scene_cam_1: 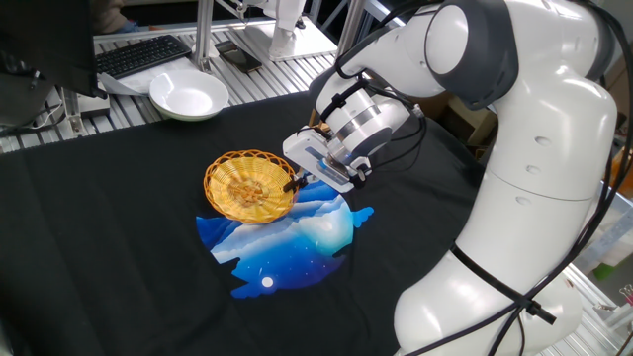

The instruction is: Put the dish on the dish rack

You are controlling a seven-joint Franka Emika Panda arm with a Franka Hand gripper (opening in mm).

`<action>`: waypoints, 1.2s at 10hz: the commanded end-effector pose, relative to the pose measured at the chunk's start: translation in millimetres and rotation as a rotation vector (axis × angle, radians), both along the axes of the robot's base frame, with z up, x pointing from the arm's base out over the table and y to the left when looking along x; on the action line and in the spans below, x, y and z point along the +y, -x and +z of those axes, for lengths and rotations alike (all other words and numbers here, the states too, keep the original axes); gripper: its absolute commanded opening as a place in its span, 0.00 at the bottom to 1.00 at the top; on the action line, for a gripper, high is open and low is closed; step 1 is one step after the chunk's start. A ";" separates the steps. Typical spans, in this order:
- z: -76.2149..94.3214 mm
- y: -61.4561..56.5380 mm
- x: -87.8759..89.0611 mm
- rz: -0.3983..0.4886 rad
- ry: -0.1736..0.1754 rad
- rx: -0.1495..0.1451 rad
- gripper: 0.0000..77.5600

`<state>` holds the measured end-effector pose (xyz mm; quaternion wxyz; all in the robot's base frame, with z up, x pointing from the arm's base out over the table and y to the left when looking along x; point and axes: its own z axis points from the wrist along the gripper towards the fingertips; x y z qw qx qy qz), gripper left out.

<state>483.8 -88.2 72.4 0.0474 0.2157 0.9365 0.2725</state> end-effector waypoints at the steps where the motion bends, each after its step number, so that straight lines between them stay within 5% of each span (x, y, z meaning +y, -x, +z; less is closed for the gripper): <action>1: 27.2 3.1 -2.2 0.015 0.036 0.029 0.01; 5: 36.6 4.8 -3.6 0.020 0.054 0.041 0.01; 10: 64.3 8.3 -10.0 0.051 0.209 0.084 0.01; 11: 64.5 8.3 -10.1 0.051 0.210 0.084 0.01; 12: 74.6 6.4 -13.0 0.070 0.265 0.097 0.01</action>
